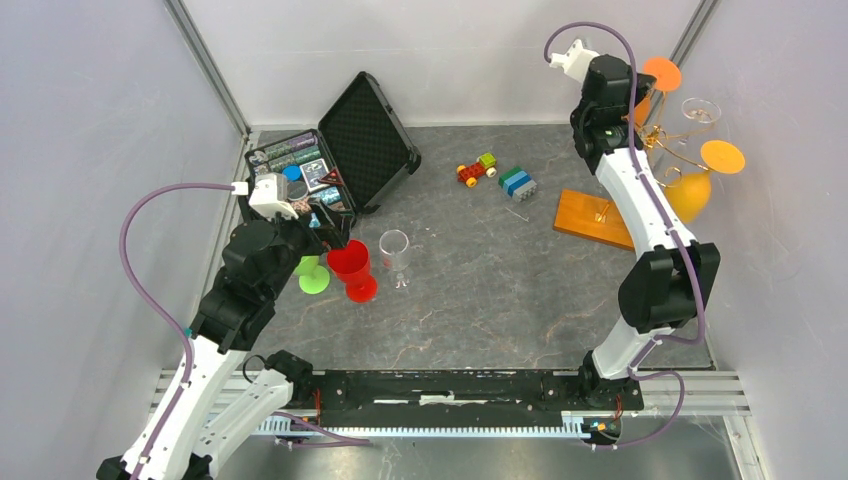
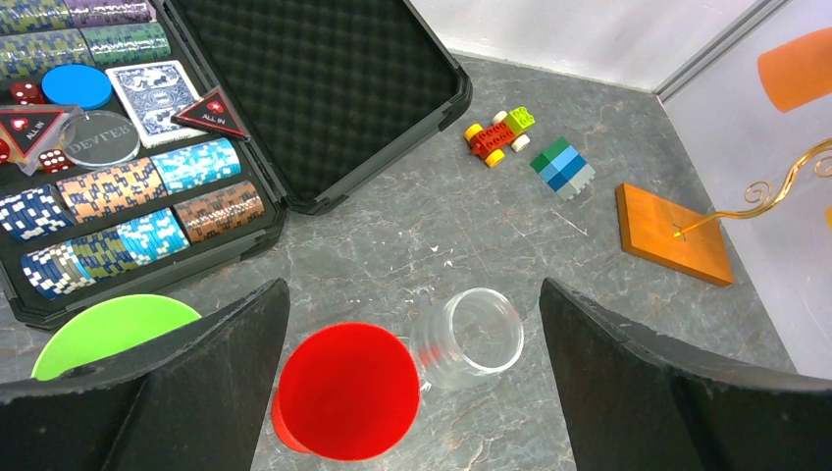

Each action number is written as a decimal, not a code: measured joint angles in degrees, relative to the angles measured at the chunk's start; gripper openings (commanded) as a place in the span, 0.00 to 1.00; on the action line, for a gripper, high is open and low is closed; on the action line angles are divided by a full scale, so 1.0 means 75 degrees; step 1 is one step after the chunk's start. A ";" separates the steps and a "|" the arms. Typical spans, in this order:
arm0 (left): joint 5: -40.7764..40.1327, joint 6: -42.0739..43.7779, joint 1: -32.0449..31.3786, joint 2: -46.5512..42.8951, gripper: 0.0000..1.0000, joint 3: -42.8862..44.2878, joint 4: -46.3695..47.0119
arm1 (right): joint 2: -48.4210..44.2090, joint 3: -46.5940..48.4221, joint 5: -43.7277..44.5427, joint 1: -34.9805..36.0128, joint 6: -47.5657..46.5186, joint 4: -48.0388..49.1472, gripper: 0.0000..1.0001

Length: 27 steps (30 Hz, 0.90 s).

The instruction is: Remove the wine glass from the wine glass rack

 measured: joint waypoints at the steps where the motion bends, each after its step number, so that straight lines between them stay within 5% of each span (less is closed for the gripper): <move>1: 0.0003 0.0000 0.0009 0.0003 1.00 -0.0003 0.0000 | 0.0006 -0.0003 0.0044 0.0000 -0.0052 0.0099 0.00; 27: 0.0227 0.0000 0.0093 0.0117 1.00 -0.0012 0.0058 | 0.0446 -0.0073 -0.0137 -0.0364 0.0277 0.0592 0.00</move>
